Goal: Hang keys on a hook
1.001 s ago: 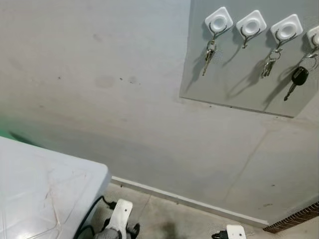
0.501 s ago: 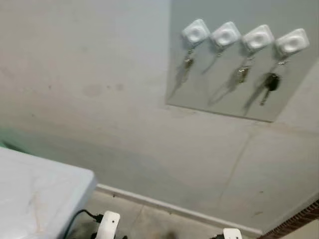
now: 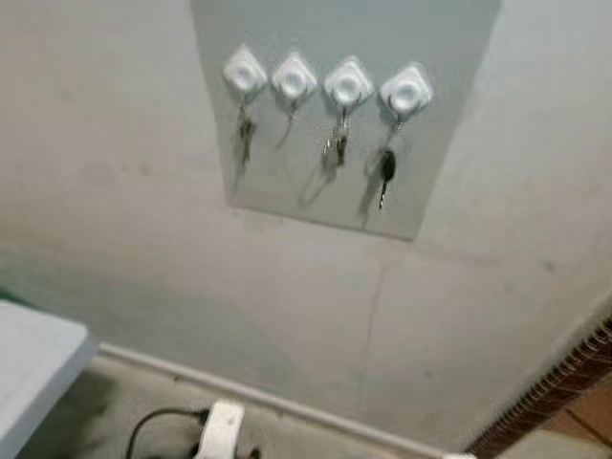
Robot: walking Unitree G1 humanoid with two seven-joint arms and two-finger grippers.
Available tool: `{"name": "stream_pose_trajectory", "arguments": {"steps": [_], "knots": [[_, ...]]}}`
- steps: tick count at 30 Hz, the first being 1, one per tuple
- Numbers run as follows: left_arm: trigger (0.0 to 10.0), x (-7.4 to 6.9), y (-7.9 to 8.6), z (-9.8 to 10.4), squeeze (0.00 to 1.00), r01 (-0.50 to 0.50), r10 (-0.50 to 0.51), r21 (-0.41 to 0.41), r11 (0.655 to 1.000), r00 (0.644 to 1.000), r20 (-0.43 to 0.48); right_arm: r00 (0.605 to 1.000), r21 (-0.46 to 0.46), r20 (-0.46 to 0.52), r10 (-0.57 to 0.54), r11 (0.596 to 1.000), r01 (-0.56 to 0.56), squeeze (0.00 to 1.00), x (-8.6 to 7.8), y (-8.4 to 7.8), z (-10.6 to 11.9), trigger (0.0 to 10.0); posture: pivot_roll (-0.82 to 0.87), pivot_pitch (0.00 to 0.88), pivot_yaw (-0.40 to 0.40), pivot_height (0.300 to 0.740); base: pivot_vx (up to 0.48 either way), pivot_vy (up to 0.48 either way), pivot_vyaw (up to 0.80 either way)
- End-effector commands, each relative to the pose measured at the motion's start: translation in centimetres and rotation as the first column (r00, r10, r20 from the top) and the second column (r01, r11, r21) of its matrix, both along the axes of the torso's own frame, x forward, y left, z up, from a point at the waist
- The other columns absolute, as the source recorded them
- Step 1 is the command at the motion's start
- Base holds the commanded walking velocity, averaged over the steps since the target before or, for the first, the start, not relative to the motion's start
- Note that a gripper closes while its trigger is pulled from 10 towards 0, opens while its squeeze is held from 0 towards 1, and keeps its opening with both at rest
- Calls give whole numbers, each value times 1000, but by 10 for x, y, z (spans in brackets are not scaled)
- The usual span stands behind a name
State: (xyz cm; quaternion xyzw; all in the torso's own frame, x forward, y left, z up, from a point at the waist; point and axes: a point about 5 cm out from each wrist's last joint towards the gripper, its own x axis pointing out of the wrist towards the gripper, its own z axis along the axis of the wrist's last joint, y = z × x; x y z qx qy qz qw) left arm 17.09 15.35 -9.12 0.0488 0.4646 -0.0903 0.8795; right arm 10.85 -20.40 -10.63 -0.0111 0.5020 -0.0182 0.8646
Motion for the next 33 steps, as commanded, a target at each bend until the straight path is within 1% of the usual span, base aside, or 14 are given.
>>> {"name": "stream_pose_trajectory", "arguments": {"steps": [1, 7, 10, 16, 18, 24, 33], "knots": [[10000, -5, 10, -2, 0, -10, 10, 23, 1000, 1000, -19, 1000, 26, -25, -1, 1000, 2, 0, -7, 7, -3, 10000, 122, 10, 7, 740, 0, 0, 0], [10000, -5, 10, -2, 0, -12, 13, 24, 1000, 1000, -21, 999, 29, -31, -8, 1000, 9, 0, -8, 6, -3, 10000, 124, 10, 8, 740, 0, 0, 0], [10000, -5, 10, -2, 0, -13, 13, 22, 1000, 1000, -22, 999, 14, -33, 21, 1000, -20, 0, -7, 6, -3, 10000, 125, 11, 8, 740, 0, 0, 0], [10000, -4, 8, -2, 0, 7, -7, 17, 1000, 1000, -26, 999, 18, -32, 23, 1000, -23, 0, -4, 8, -3, 10000, 127, 16, 10, 740, 0, 0, 800], [10000, -4, 6, -2, 0, 32, -31, 21, 999, 999, -29, 999, 18, -33, 25, 1000, -25, 0, -3, 9, -3, 10000, 128, 19, 10, 740, 0, 0, 800], [10000, -3, 5, -2, 0, 35, -34, 18, 999, 999, -33, 999, 22, -32, 25, 999, -25, 0, 0, 12, -3, 10000, 129, 8, 11, 740, 0, 0, 800], [10000, 2, 7, 0, 0, 48, -47, 30, 998, 998, -34, 999, 27, -30, 24, 999, -23, 0, 4, 15, -2, 10000, 120, 0, 19, 740, 0, 0, 800]]}}
